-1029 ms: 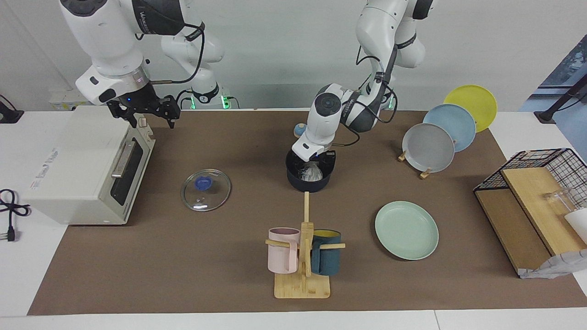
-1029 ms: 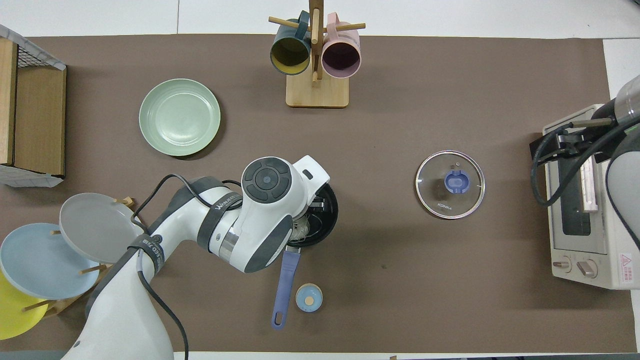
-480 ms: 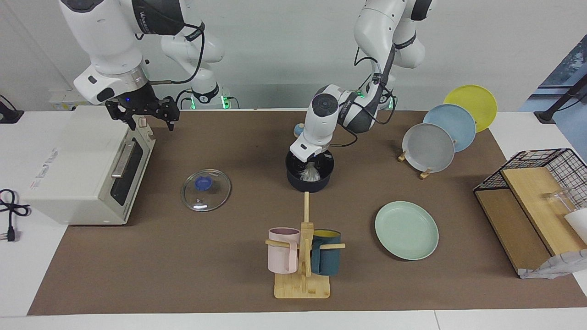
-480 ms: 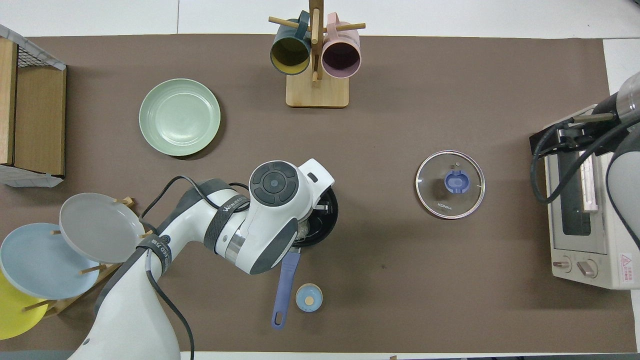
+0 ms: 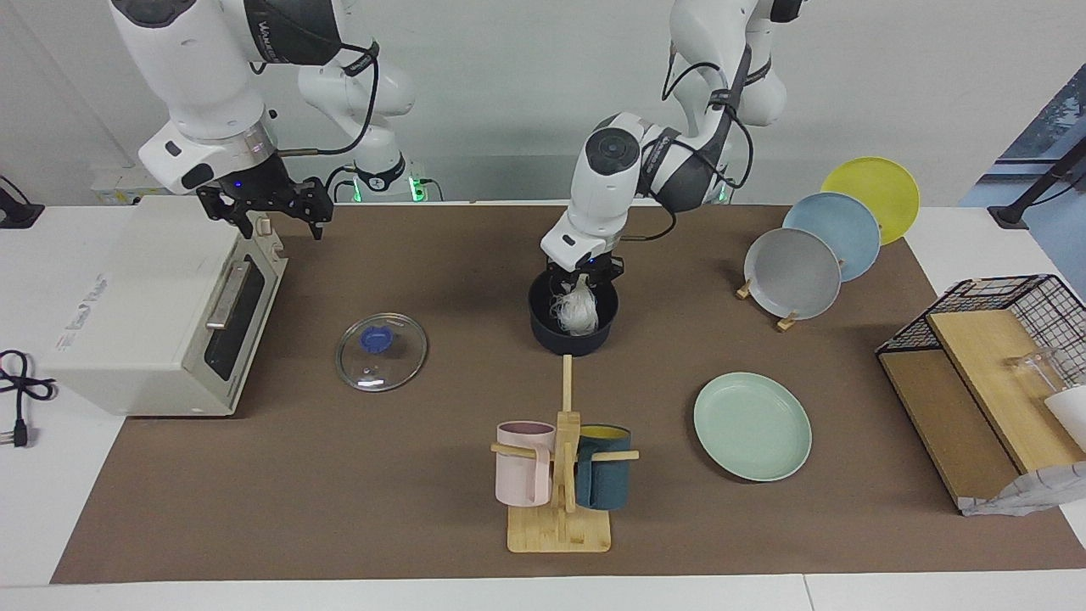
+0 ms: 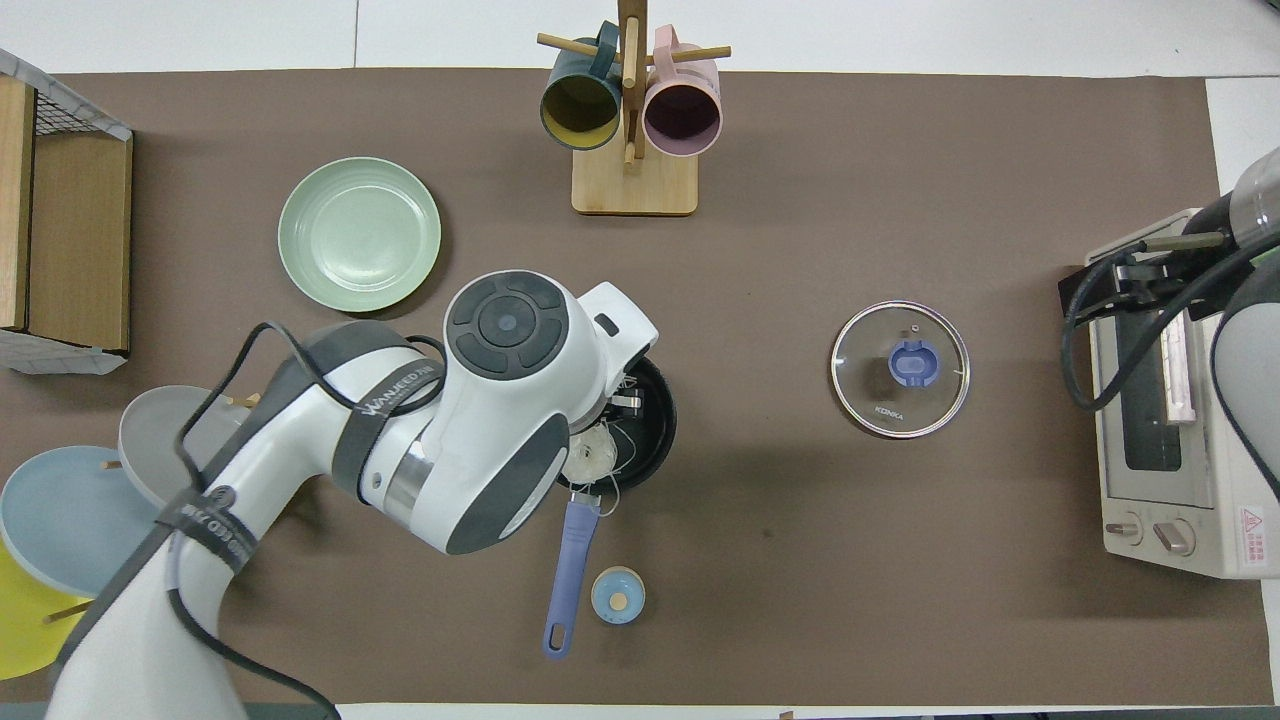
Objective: Transfer vermicelli from pot to plate
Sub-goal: 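Carry the vermicelli to the pale green plate with the left gripper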
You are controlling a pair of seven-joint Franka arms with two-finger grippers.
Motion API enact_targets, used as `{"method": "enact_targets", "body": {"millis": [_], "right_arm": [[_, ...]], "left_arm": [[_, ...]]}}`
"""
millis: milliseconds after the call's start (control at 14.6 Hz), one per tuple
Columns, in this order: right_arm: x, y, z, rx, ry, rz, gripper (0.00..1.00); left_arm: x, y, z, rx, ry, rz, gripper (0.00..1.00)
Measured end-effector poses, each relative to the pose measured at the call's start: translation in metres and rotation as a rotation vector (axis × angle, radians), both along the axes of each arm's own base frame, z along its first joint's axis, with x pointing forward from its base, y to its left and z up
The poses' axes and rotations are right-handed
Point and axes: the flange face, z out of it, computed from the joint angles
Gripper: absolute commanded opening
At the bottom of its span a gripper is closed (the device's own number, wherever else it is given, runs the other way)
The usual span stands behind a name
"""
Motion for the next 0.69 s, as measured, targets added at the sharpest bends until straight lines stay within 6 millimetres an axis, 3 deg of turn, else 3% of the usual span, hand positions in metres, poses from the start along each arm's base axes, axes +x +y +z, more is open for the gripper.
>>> {"method": "enact_targets", "body": {"millis": [206,343,549,686], "right_arm": [[0.0,0.0,0.0,0.0,0.0,0.0,1.0],[0.0,-0.001,0.0,0.0,0.0,-0.002,1.0],[0.0,-0.007,-0.001,0.002,0.002,-0.014,1.0],[0.0,-0.009,0.0,0.0,0.001,-0.02,1.0]], "left_arm": [[0.033,0.047,0.064,-0.008,-0.002,0.036,0.0],[0.07,0.101,0.085,-0.022,-0.021,0.089,0.0],[0.122,0.199,0.074,-0.034,-0.034,0.145,0.0],[0.152,0.247,0.052,-0.047,-0.068,0.164,0.0]]}}
